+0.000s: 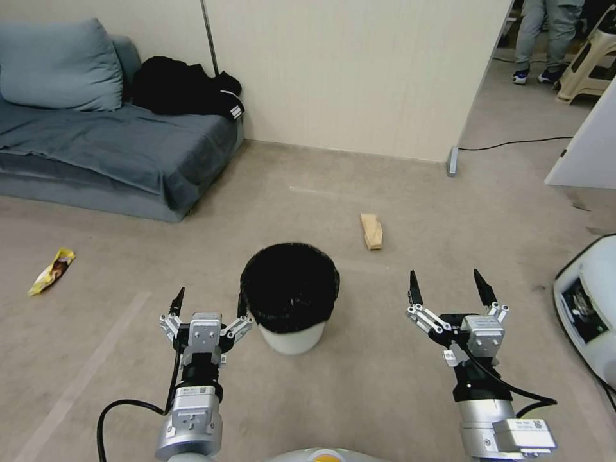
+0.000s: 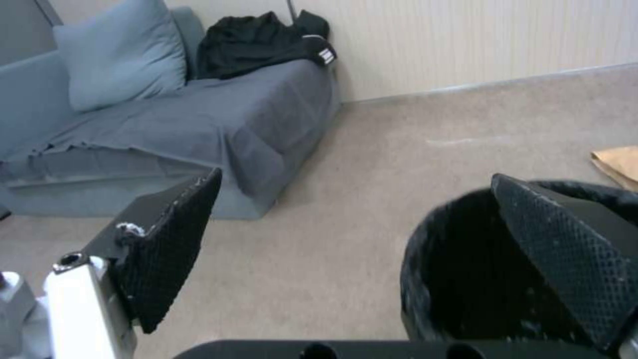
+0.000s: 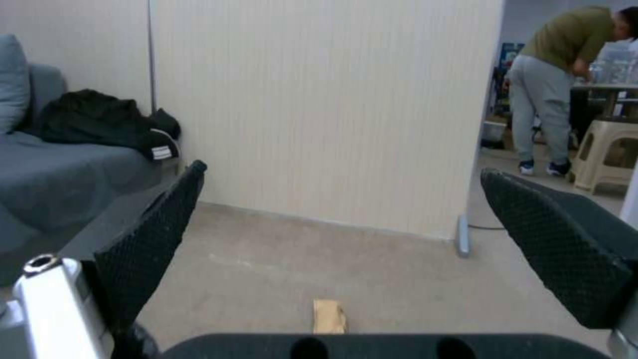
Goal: Pick up the trash bin, then pick up the garbage from the floor and place it into the trash bin.
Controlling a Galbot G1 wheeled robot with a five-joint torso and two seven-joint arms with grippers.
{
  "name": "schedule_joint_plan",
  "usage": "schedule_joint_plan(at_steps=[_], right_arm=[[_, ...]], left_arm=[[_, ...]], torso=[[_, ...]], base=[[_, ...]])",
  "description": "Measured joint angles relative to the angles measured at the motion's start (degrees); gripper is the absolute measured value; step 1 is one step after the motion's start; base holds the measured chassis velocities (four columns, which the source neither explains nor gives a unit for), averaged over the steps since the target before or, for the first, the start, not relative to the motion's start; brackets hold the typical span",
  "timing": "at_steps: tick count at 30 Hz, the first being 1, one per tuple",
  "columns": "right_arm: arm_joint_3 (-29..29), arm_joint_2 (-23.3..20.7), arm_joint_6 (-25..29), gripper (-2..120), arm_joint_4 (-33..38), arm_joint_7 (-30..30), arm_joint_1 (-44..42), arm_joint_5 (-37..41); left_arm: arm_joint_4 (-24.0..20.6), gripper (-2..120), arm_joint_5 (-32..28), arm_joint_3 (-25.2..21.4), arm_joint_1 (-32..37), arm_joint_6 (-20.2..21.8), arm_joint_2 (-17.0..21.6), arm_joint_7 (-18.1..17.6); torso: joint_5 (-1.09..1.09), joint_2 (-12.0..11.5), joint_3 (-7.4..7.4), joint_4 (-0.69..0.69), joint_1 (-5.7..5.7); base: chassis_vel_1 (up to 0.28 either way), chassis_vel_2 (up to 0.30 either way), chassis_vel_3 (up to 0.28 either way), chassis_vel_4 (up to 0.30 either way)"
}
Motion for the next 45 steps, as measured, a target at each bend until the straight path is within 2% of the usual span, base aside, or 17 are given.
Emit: schedule_joint_plan(at_steps=[10, 15, 24, 27, 29, 30, 31, 33, 34, 37, 45], right_arm=[[0.02, 0.0, 2.21, 100, -0.37, -0.61, 0.06, -0.16], [-0.59, 0.0, 2.82, 100, -1.04, 1.29, 0.9, 0.21], [-1.38, 0.0, 4.18, 100, -1.5, 2.09, 1.27, -2.22], [-2.25, 0.13, 4.41, 100, -1.64, 2.1, 1.36, -3.45], [-2.48, 0.06, 4.45, 100, -1.78, 2.15, 1.36, -3.53], [-2.81, -0.25, 4.68, 100, -2.03, 2.49, 1.33, -3.66], [-2.81, -0.25, 4.68, 100, -2.03, 2.49, 1.33, -3.66], [-2.83, -0.4, 5.27, 100, -2.14, 3.38, 1.18, -4.28], [-2.83, -0.4, 5.27, 100, -2.14, 3.38, 1.18, -4.28], [-2.39, -0.07, 5.65, 100, -1.44, 3.93, 1.17, -6.19], [-1.85, 0.0, 6.88, 100, 0.2, 3.96, -0.09, -9.21]], left_arm=[[0.44, 99, 0.76, 0.29, -0.02, 0.0, -0.31, -0.02], [-0.13, 99, -0.68, 0.01, 0.02, 0.48, -0.54, 0.6], [-0.91, 100, -11.23, -1.45, -3.21, 3.06, -0.75, 1.45], [0.24, 100, -21.57, -3.5, -7.29, 5.79, 0.69, 1.29], [0.8, 100, -23.33, -4.03, -8.12, 6.39, 0.99, 1.08], [2.0, 100, -26.39, -4.91, -9.97, 8.05, 1.78, 0.81], [2.0, 100, -26.39, -4.91, -9.97, 8.05, 1.78, 0.81], [3.44, 100, -30.37, -5.39, -12.16, 11.98, 2.87, 0.89], [3.44, 100, -30.37, -5.39, -12.16, 11.98, 2.87, 0.89], [5.52, 100, -35.59, -5.73, -15.08, 17.59, 3.9, 0.66], [9.53, 100, -39.85, -6.11, -18.75, 21.25, 5.66, 0.68]], torso=[[0.0, 0.0, -0.01, -0.01, -0.01], [0.0, 0.0, -0.01, 0.0, -0.01], [0.0, 0.0, -0.01, 0.0, 0.0], [0.0, 0.0, -0.01, -0.01, -0.01], [-0.02, 0.0, -0.01, -0.01, 0.0], [0.0, 0.0, -0.01, 0.0, 0.0], [0.0, 0.0, -0.01, 0.0, 0.0], [-0.01, 0.0, -0.01, 0.0, 0.0], [-0.01, 0.0, -0.01, 0.0, 0.0], [0.0, 0.0, 0.0, -0.01, 0.0], [0.0, 0.0, 0.0, -0.01, 0.0]], base=[[-0.035, 0.038, 0.049, -0.034], [0.013, -0.004, -0.01, 0.007], [0.0, 0.0, 0.0, 0.0], [0.0, 0.0, 0.0, 0.0], [0.0, 0.0, 0.0, 0.0], [0.0, 0.0, 0.0, 0.0], [0.0, 0.0, 0.0, 0.0], [0.0, 0.0, 0.0, 0.0], [0.0, 0.0, 0.0, 0.0], [0.0, 0.0, 0.0, 0.0], [0.0, 0.0, 0.0, 0.0]])
